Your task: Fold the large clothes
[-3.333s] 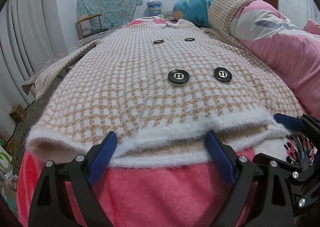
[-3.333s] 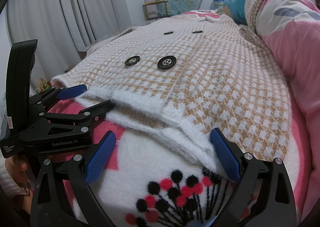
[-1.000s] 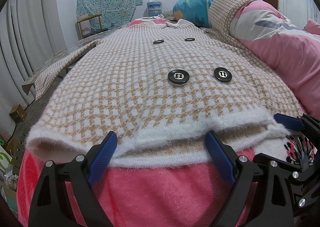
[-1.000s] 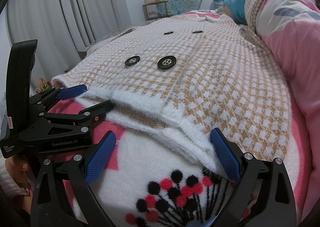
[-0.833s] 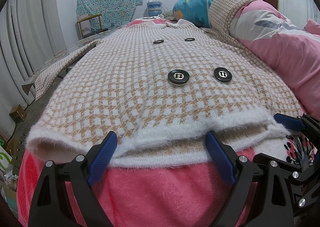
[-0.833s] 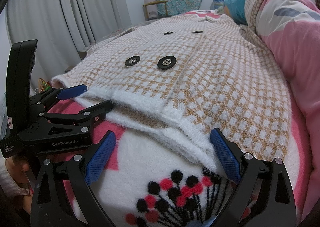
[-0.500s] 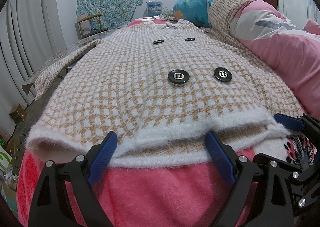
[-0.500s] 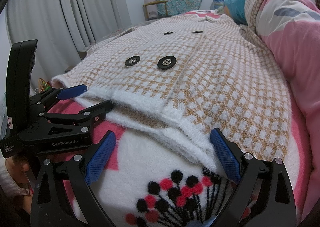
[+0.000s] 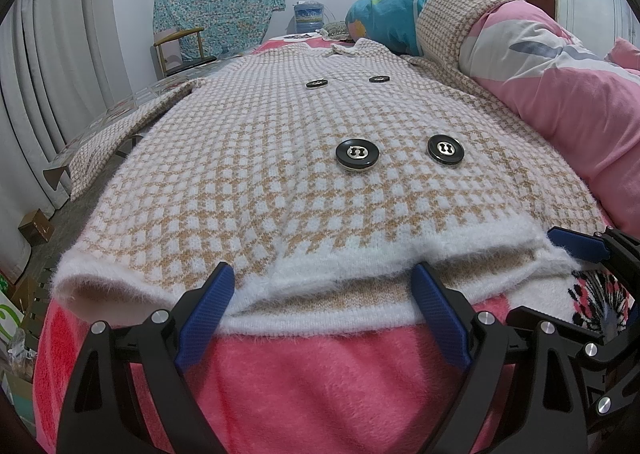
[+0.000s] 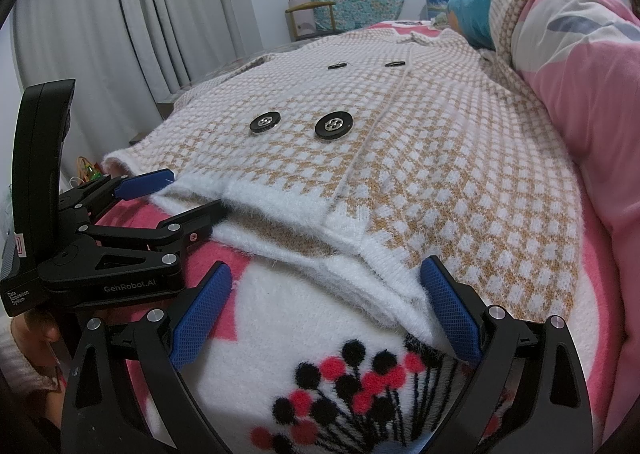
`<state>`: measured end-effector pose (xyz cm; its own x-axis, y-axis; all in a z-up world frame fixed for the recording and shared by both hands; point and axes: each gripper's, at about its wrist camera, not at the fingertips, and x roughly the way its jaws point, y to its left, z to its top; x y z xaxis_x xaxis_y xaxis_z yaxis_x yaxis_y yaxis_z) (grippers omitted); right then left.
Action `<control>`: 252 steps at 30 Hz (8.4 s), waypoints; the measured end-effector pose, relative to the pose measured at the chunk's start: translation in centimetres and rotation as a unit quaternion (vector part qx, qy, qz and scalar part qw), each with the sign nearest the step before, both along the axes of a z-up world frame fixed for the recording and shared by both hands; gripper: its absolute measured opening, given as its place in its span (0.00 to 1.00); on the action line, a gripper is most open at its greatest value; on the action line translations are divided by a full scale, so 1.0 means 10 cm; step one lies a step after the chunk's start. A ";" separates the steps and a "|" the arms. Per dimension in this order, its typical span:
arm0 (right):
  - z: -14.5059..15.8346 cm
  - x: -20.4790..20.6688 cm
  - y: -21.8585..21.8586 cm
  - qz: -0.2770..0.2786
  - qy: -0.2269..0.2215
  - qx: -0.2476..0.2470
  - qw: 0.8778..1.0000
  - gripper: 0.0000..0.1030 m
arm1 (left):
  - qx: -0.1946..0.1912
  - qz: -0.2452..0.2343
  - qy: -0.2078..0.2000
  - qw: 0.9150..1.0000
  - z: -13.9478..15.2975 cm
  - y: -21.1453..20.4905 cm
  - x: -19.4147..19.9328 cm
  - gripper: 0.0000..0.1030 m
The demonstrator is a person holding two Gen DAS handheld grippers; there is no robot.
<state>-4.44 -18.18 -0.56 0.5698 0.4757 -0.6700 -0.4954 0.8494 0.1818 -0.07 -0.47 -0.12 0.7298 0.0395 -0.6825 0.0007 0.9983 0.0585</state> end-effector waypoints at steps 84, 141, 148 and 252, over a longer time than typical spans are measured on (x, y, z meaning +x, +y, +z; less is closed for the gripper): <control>0.00 0.00 0.00 0.000 0.000 0.000 1.000 0.89 | -0.001 0.000 0.000 1.000 0.00 0.00 -0.01 0.85; 0.10 0.06 0.07 0.027 0.028 -0.027 0.999 0.92 | -0.014 -0.018 0.053 0.998 0.16 0.07 0.10 0.86; 0.26 0.16 -0.21 0.002 0.077 0.073 0.994 0.92 | 0.002 -0.022 0.042 0.999 0.33 0.05 0.08 0.89; 0.35 3.78 -0.09 -0.060 0.088 0.111 0.988 0.40 | -0.376 0.124 0.019 0.918 0.32 2.20 3.28 0.46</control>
<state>33.34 -19.08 2.95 0.5144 0.5582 -0.6510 -0.3382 0.8297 0.4441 32.74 21.55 3.07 0.7376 -0.2918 -0.6089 -0.2435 0.7262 -0.6429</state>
